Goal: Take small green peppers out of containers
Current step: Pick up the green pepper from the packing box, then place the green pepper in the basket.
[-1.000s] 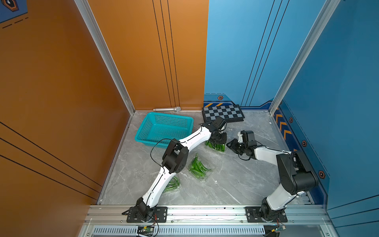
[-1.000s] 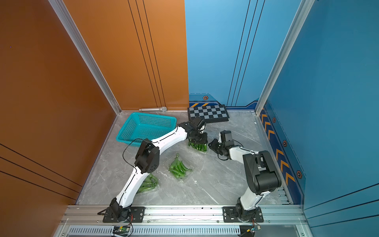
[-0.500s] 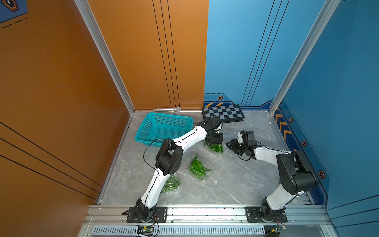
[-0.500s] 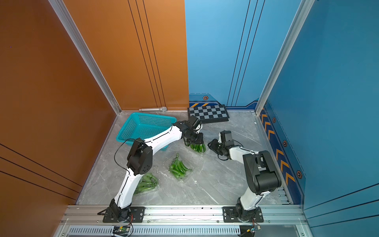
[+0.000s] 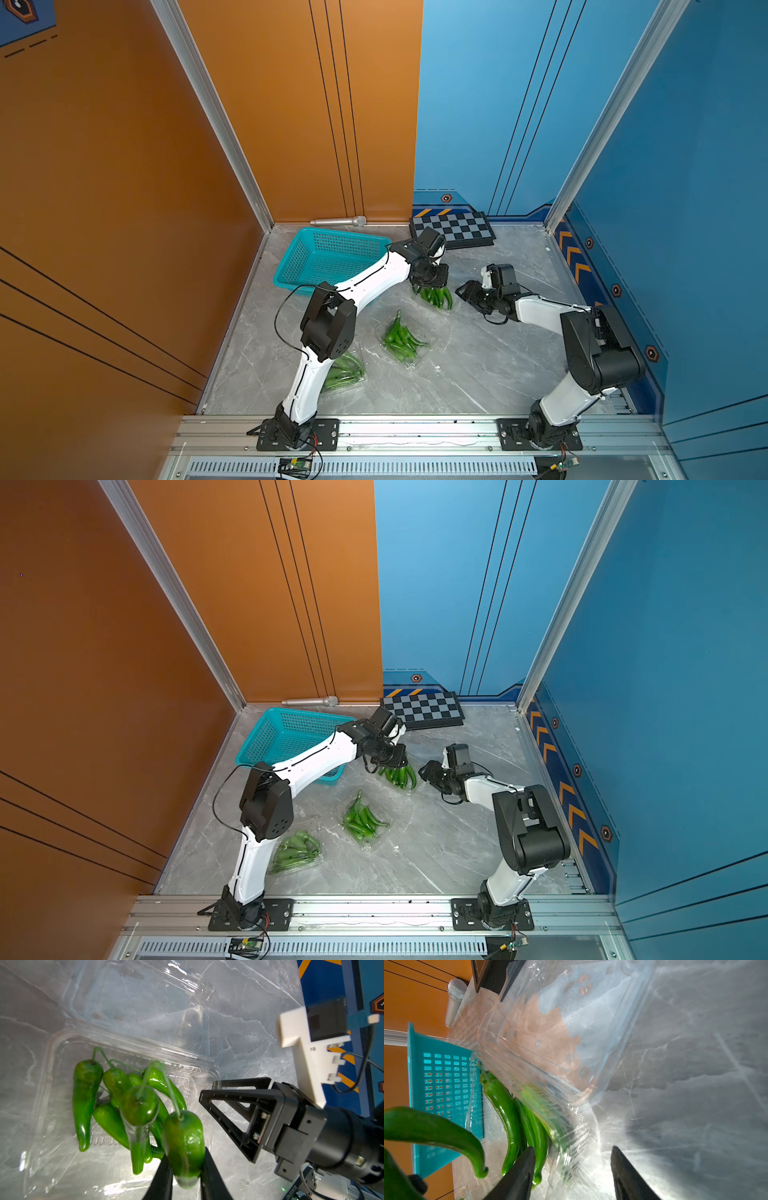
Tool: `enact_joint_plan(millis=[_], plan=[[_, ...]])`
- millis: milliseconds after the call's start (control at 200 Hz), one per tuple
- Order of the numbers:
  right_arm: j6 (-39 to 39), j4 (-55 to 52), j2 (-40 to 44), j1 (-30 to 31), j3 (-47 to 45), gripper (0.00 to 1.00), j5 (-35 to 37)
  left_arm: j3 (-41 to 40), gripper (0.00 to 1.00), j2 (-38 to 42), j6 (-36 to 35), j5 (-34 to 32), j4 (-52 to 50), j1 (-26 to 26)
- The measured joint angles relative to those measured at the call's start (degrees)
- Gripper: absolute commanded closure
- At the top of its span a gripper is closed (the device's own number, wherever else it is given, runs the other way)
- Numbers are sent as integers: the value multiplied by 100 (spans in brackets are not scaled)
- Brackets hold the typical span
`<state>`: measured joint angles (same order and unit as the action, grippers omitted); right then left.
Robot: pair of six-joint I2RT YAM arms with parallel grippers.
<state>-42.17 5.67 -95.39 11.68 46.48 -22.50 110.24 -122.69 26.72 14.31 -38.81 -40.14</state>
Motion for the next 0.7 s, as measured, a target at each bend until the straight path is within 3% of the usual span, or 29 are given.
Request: enact_joint_plan(millis=[275, 500, 701], plan=[[42, -120, 0, 0, 109, 37, 11, -529, 100, 866, -103, -37, 0, 428], [48, -234, 4, 0, 116, 37, 24, -1244, 100, 1963, -256, -138, 9, 1631], [83, -269, 20, 0, 116, 37, 46, -1572, 99, 1996, -382, -155, -13, 2579]])
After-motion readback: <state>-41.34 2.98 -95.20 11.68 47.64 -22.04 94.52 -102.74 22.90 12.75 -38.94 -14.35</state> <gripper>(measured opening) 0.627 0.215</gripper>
